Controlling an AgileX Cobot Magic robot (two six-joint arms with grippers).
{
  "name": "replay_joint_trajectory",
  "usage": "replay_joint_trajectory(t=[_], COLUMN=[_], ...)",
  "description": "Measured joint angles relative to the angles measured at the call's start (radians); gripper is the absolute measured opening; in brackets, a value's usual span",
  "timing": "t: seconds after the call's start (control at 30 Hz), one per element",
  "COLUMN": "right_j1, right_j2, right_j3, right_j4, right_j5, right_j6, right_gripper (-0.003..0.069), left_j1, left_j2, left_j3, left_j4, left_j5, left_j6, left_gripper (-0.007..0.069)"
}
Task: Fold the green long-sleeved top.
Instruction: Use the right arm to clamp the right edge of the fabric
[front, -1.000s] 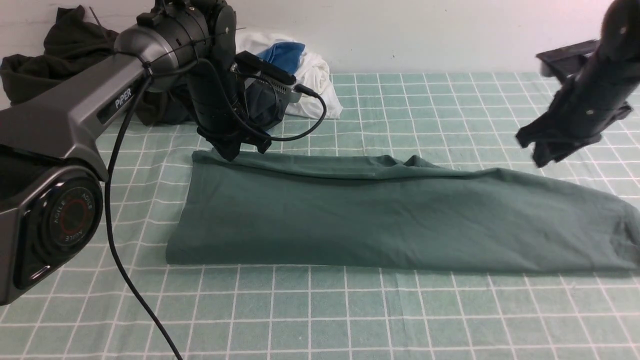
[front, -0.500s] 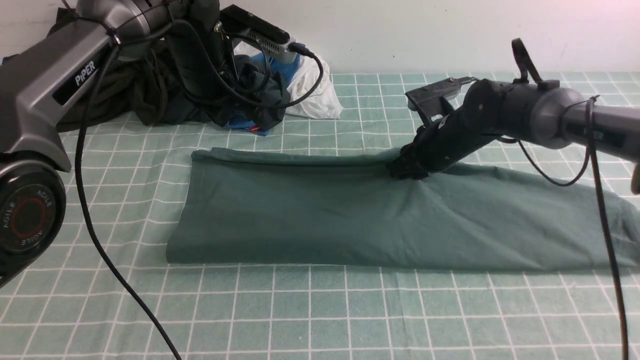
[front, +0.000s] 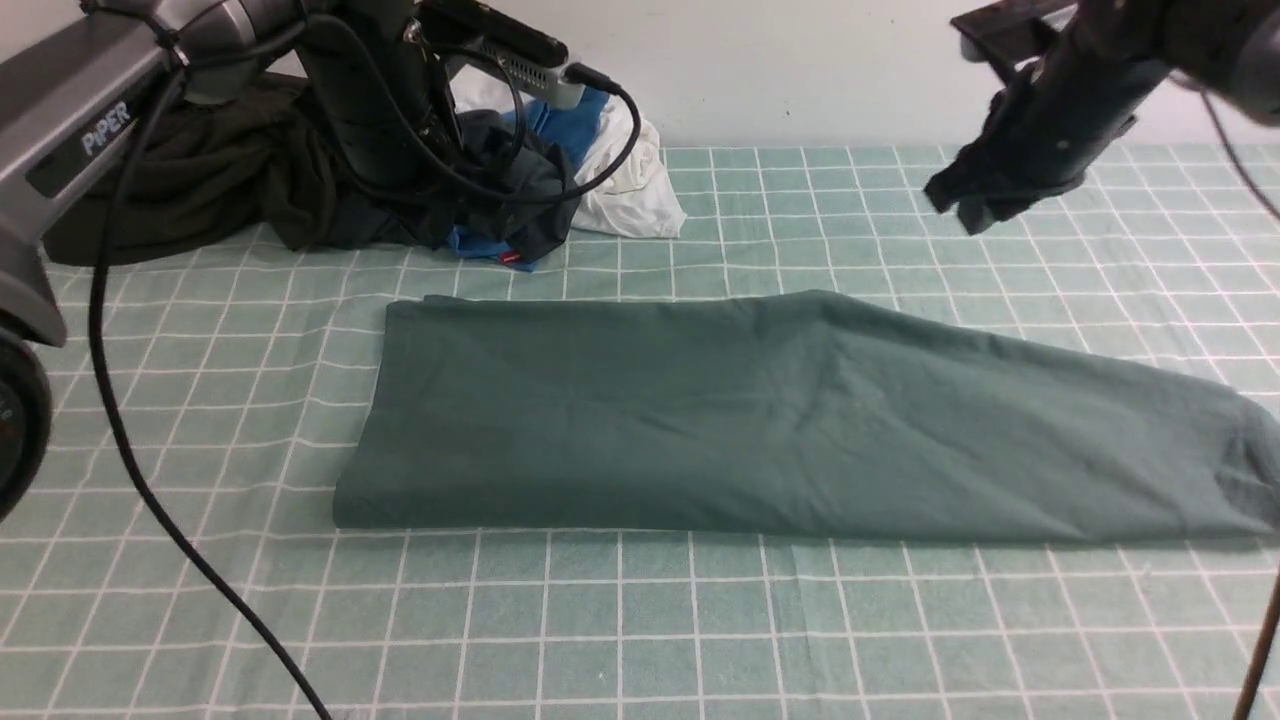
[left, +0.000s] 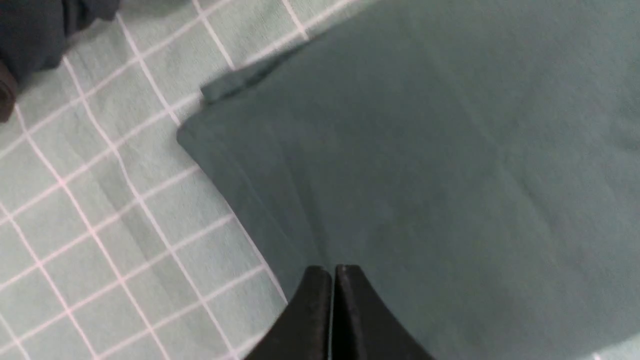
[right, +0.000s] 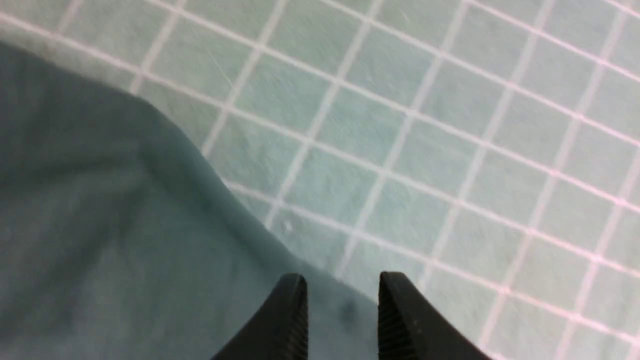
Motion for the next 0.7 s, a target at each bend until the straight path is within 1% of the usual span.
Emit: replay_joint_trajectory(t=[0.03, 0.13, 0.17, 0.2, 0.27, 0.3, 0.4, 0.5, 0.53, 0.6, 0.67, 0.7], right_j1=[-0.003, -0.075, -0.083, -0.118, -0.158, -0.162, -0.239, -0.298, -0.302, -0.347, -0.377, -0.398], right_j2=[-0.007, -0.089, -0.095, -0.157, -0.223, -0.231, -0.347, -0.379, -0.379, -0.366, -0.344, -0.324], right_j3=[-0.001, 0.059, 0.067, 0.149, 0.237, 0.261, 0.480, 0.630, 0.639, 0.728, 0.766, 0.773], right_j4=[0.000, 0.032, 0.032, 0.058, 0.080, 0.082, 0.091, 0.091, 0.091, 0.091, 0.090, 0.087], right_j5=[0.004, 0.022, 0.022, 0.022, 0.023, 0.024, 0.024, -0.041, -0.041, -0.138, -0.191, -0.214], right_j6=[0.000, 0.001, 0.001, 0.001, 0.001, 0.001, 0.001, 0.001, 0.001, 0.009, 0.025, 0.033], right_gripper=[0.0202, 0.0202, 0.0202, 0.0202, 0.0202, 0.0202, 0.0202, 0.0202, 0.0202, 0.0202, 0.0207, 0.0221], left_j1=[0.000, -0.005, -0.005, -0.006, -0.006, -0.006, -0.006, -0.006, -0.006, -0.006, -0.006, -0.006], left_j2=[-0.014, -0.160, -0.168, -0.245, -0.315, -0.321, -0.398, -0.396, -0.396, -0.385, -0.372, -0.366], left_j3=[0.010, 0.237, 0.251, 0.360, 0.494, 0.507, 0.692, 0.779, 0.788, 0.813, 0.815, 0.815], left_j4=[-0.001, -0.011, -0.011, -0.016, -0.024, -0.026, -0.033, -0.040, -0.042, -0.052, -0.064, -0.064], left_j5=[0.000, -0.039, -0.039, -0.105, -0.183, -0.199, -0.338, -0.425, -0.428, -0.448, -0.453, -0.453], left_j6=[-0.002, -0.019, -0.019, -0.026, -0.031, -0.032, -0.031, -0.031, -0.031, -0.031, -0.031, -0.031], left_gripper=[-0.0003, -0.0003, -0.0003, -0.0003, -0.0003, -0.0003, -0.0003, -0.0003, -0.0003, -0.0003, -0.0003, -0.0003])
